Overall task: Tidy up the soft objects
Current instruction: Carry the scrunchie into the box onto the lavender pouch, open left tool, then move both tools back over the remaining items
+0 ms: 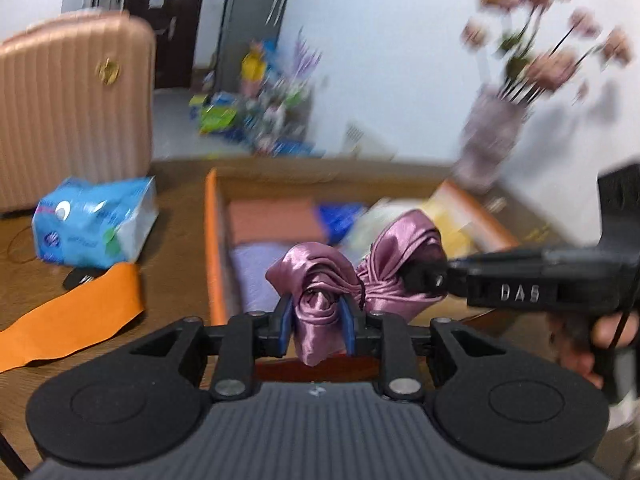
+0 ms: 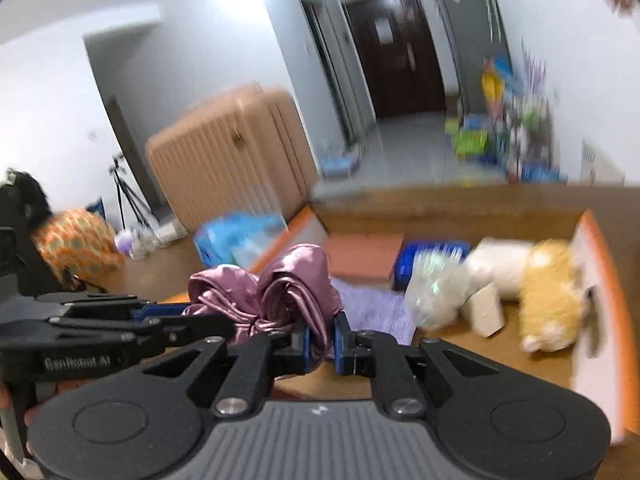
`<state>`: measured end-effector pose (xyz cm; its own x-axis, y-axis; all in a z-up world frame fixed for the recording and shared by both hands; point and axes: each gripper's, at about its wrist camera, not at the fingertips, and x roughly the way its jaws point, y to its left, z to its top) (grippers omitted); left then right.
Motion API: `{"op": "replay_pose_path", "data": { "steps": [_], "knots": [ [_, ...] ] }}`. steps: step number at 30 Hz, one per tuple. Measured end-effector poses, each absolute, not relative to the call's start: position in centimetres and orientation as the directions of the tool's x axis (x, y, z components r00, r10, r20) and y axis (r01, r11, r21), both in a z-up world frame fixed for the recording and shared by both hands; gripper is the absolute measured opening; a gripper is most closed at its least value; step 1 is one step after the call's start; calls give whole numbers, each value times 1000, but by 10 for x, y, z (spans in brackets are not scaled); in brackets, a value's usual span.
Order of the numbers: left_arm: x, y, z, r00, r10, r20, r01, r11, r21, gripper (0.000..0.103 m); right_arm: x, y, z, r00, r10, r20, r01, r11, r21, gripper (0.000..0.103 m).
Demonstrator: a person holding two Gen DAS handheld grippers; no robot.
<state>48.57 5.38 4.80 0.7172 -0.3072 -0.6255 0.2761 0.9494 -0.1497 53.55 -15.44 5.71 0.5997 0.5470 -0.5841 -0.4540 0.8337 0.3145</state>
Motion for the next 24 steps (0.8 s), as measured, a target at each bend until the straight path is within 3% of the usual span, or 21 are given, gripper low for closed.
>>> {"op": "replay_pose_path", "data": {
  "steps": [9, 12, 13, 14, 15, 24],
  "knots": [
    [483, 62, 29, 704, -297, -645, 259, 953, -155, 27, 549, -144, 19, 508, 539, -672, -448, 832, 328, 17],
    [475, 56, 33, 704, -291, -648, 262, 954, -145, 29, 541, -151, 25, 512, 536, -671, -451, 833, 321, 27],
    [474, 56, 35, 709, -282, -646, 254, 957, -139, 32, 539, -151, 29, 524, 527, -669, -447, 839, 311, 36],
    [473, 55, 39, 713, -276, -645, 248, 959, -136, 37, 536, -154, 34, 534, 521, -666, -441, 844, 306, 43],
    [470, 54, 45, 720, -265, -641, 241, 962, -128, 45, 533, -157, 41, 545, 519, -658, -438, 846, 305, 43],
    [406, 48, 126, 825, -252, -506, 259, 964, -58, 47, 461, -217, 127, 708, 464, -533, -429, 882, 197, 56]
  ]
}}
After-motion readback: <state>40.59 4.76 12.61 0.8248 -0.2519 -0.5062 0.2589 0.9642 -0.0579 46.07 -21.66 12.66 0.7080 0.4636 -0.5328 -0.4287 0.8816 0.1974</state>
